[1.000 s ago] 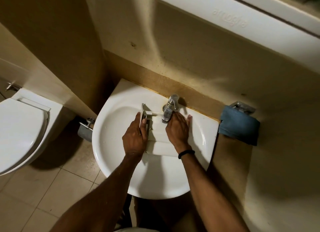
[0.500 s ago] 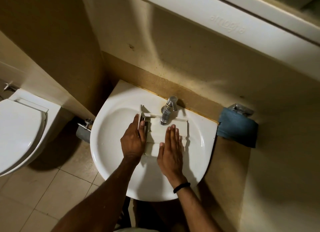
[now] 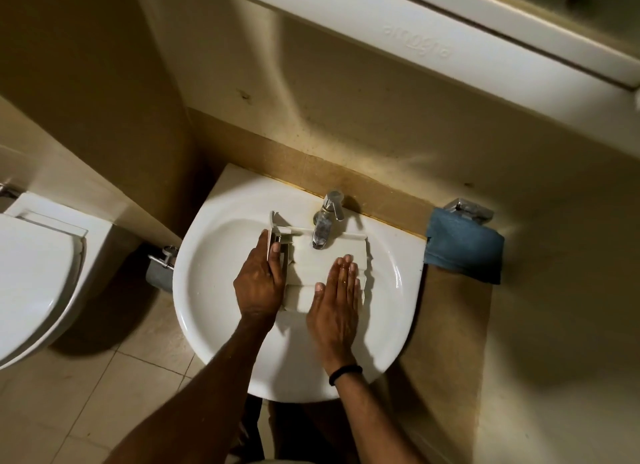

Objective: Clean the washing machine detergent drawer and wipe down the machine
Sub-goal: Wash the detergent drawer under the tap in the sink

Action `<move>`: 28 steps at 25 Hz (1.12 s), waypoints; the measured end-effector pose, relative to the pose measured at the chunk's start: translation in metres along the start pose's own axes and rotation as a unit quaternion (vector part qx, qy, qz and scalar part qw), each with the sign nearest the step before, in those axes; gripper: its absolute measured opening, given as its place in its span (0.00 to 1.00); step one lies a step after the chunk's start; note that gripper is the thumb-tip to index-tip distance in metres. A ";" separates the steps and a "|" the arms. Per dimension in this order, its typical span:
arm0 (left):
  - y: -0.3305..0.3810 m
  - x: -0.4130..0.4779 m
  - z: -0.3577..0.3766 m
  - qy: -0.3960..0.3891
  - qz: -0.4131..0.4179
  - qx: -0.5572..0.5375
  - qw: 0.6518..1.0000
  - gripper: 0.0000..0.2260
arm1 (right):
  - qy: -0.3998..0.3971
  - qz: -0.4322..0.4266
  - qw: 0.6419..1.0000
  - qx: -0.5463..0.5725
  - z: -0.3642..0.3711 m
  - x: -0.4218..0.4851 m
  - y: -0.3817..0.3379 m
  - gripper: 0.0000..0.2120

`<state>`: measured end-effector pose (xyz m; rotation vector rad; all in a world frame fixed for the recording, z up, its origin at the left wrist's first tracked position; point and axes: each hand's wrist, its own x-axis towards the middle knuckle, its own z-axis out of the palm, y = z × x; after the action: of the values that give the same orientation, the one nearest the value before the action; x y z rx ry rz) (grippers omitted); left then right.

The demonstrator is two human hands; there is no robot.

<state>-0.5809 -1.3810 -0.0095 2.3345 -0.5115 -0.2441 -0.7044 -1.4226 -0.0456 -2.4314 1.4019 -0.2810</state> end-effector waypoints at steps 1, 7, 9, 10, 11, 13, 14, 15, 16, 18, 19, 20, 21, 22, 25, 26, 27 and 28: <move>-0.001 0.001 0.001 -0.001 0.000 0.001 1.000 0.35 | -0.006 0.019 1.000 0.018 0.002 -0.004 -0.009 0.29; 0.000 -0.002 0.001 0.005 0.004 -0.023 1.000 0.36 | -0.027 -0.120 0.992 -0.029 0.007 -0.010 0.004 0.28; 0.000 0.001 0.001 0.008 0.005 -0.020 1.000 0.38 | -0.024 -0.047 0.998 -0.022 0.015 -0.020 -0.010 0.30; 0.000 0.001 0.001 0.007 0.005 -0.019 1.000 0.38 | -0.039 -0.066 0.997 -0.032 0.019 -0.029 -0.015 0.31; 0.001 -0.001 0.000 0.005 0.006 -0.019 1.000 0.39 | -0.050 -0.104 0.992 -0.043 0.021 -0.036 -0.011 0.32; 0.001 -0.003 -0.001 0.001 0.004 -0.028 1.000 0.40 | -0.055 -0.128 0.987 -0.080 0.017 -0.038 0.008 0.32; 0.001 -0.002 -0.001 -0.001 0.001 -0.029 1.000 0.40 | -0.055 -0.087 0.990 -0.093 0.013 -0.037 0.012 0.32; 0.001 0.000 -0.002 -0.002 -0.002 -0.028 1.000 0.40 | -0.059 -0.035 0.993 -0.093 0.013 -0.038 0.008 0.32; 0.000 0.002 -0.002 -0.004 -0.002 -0.023 1.000 0.40 | -0.076 0.008 0.993 -0.091 0.013 -0.046 -0.004 0.31; 0.001 -0.002 -0.002 -0.007 0.002 -0.022 1.000 0.40 | -0.093 -0.008 0.991 -0.093 0.017 -0.070 -0.024 0.33; 0.002 -0.003 -0.003 -0.007 0.003 -0.024 1.000 0.40 | -0.087 -0.034 0.993 -0.071 0.017 -0.075 -0.021 0.33; 0.003 -0.004 -0.003 -0.007 0.002 -0.025 1.000 0.40 | -0.072 -0.029 0.996 -0.030 0.013 -0.073 -0.012 0.31; 0.003 -0.003 -0.004 -0.008 0.001 -0.027 1.000 0.40 | -0.036 0.023 0.999 0.033 0.003 -0.068 -0.002 0.30; 0.003 -0.001 -0.005 -0.009 0.001 -0.028 1.000 0.40 | 0.014 0.116 0.988 0.103 -0.005 -0.063 0.010 0.29; 0.002 -0.001 -0.004 -0.007 0.002 -0.030 1.000 0.39 | 0.072 0.418 0.848 0.318 -0.020 -0.033 0.018 0.38; 0.002 -0.002 -0.004 -0.004 0.004 -0.030 1.000 0.39 | 0.078 0.481 0.784 0.384 -0.022 -0.018 0.013 0.39; 0.002 -0.003 -0.003 0.000 0.008 -0.027 1.000 0.38 | 0.087 0.534 0.713 0.446 -0.026 -0.002 0.003 0.38; 0.001 -0.003 -0.002 0.002 0.011 -0.024 1.000 0.38 | 0.107 0.576 0.648 0.488 -0.028 0.013 -0.008 0.37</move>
<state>-0.5830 -1.3791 -0.0067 2.2819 -0.5241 -0.2395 -0.7000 -1.4352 -0.0168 -0.4315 1.8595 -0.7230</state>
